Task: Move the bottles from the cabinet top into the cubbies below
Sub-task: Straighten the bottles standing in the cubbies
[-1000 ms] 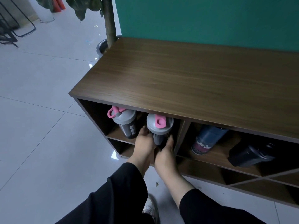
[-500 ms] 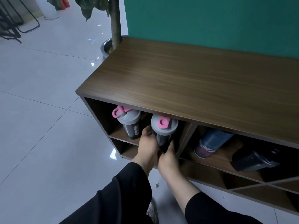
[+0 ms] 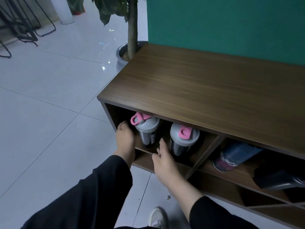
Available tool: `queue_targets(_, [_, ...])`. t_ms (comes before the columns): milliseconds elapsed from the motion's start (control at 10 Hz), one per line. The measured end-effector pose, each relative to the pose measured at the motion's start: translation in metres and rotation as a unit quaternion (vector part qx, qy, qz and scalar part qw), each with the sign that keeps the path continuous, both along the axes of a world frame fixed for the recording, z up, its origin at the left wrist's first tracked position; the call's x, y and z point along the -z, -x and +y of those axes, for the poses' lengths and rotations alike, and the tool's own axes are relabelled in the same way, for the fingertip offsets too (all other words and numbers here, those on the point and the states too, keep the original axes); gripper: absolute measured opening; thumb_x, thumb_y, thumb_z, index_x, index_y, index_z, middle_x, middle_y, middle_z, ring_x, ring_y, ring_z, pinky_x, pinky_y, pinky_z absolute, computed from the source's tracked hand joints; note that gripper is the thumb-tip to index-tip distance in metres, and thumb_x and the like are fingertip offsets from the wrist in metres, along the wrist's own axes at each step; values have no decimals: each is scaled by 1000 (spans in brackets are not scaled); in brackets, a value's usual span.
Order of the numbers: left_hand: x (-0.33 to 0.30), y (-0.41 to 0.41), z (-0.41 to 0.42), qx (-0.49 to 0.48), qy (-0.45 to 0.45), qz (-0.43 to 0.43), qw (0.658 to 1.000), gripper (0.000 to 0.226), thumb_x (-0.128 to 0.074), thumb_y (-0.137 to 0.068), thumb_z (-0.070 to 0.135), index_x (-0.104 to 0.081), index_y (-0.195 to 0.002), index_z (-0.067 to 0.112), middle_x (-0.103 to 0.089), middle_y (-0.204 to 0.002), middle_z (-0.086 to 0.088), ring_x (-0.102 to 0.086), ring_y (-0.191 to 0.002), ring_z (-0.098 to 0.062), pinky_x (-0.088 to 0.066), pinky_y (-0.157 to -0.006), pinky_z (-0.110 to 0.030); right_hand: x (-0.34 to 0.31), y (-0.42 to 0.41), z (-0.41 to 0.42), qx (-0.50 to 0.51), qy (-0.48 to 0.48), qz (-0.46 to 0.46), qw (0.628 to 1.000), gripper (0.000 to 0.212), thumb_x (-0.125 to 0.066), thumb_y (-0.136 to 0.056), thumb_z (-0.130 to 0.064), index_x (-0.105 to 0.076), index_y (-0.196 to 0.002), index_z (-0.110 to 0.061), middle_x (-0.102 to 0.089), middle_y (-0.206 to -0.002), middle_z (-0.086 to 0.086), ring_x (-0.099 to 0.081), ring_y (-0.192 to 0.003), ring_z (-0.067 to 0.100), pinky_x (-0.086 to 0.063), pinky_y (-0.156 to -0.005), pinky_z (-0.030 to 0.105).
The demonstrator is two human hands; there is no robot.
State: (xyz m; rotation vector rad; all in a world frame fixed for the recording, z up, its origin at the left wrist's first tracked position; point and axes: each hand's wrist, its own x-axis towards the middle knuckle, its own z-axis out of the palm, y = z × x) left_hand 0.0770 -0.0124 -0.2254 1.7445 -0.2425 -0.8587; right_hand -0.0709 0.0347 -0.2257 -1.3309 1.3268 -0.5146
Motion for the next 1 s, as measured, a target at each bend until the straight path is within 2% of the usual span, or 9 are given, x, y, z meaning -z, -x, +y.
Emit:
queue_targets(200, [2, -6, -3, 86, 40, 83, 992, 30, -40, -84, 31, -65, -86, 14, -55, -83, -14, -46, -81, -27, -42, -73, -38, -5, -32, -22, 40, -29, 3, 999, 55, -45, -101, -8, -30, -153, -16, -53, -143, 15, -54, -129, 33, -44, -100, 35])
queue_targets(300, [-4, -4, 12, 103, 36, 87, 990, 40, -41, -91, 18, -52, -55, 28, -46, -57, 6, -38, -58, -10, -32, -58, -31, 2, -40, -33, 44, -19, 11, 999, 55, -46, -97, -14, -33, -150, -17, -56, -140, 15, -57, -125, 33, -47, -104, 43])
queue_targets(400, [9, -12, 25, 132, 52, 60, 988, 36, -40, -100, 19, -73, -84, 12, -77, -82, -3, -71, -85, -12, -42, -67, -26, 16, -42, -44, 25, -31, 15, 999, 68, -40, -89, -24, -24, -155, -30, -43, -155, -1, -44, -141, 25, -36, -115, 44])
queue_targets(500, [18, -20, 29, 114, 54, 91, 988, 41, -39, -101, 28, -73, -123, 23, -77, -116, 7, -69, -104, -3, -45, -86, -32, 19, -42, -49, 24, -41, -4, 999, 67, -38, -92, -15, -24, -156, -28, -38, -159, -4, -37, -146, 18, -30, -115, 35])
queue_targets(600, [19, -21, 28, 140, 42, 98, 984, 38, -41, -100, 27, -72, -120, 20, -77, -117, 0, -68, -98, -1, -47, -85, -32, 24, -47, -43, 46, -63, -29, 997, 60, -39, -94, -6, -30, -152, -21, -45, -154, 2, -42, -142, 17, -30, -118, 35])
queue_targets(700, [20, -21, 25, 149, 32, 87, 984, 31, -44, -99, 27, -65, -114, 9, -66, -120, -2, -70, -101, -19, -46, -83, -33, 34, -49, -41, 52, -45, -11, 998, 58, -44, -89, -20, -37, -145, -25, -52, -144, 5, -48, -136, 24, -37, -115, 42])
queue_targets(800, [21, -20, 25, 162, 32, 67, 984, 33, -43, -102, 26, -70, -118, 16, -62, -120, 1, -66, -112, -15, -46, -80, -31, 40, -50, -47, 41, -30, 16, 999, 61, -41, -81, -29, -38, -142, -27, -55, -137, 7, -52, -128, 31, -42, -110, 47])
queue_targets(900, [20, -16, 27, 136, 52, 110, 983, 41, -37, -101, 33, -71, -124, 29, -76, -118, 8, -64, -111, -3, -45, -91, -35, 49, -49, -50, 23, -34, 46, 998, 73, -38, -78, -37, -27, -151, -31, -44, -149, 12, -43, -136, 32, -37, -114, 50])
queue_targets(1000, [21, -10, 30, 83, 36, 141, 986, 44, -33, -103, 34, -61, -136, 24, -63, -126, 5, -57, -120, -13, -41, -106, -40, 31, -42, -38, 25, -14, 38, 999, 74, -45, -84, -34, -24, -155, -33, -41, -155, 13, -43, -139, 35, -38, -114, 52])
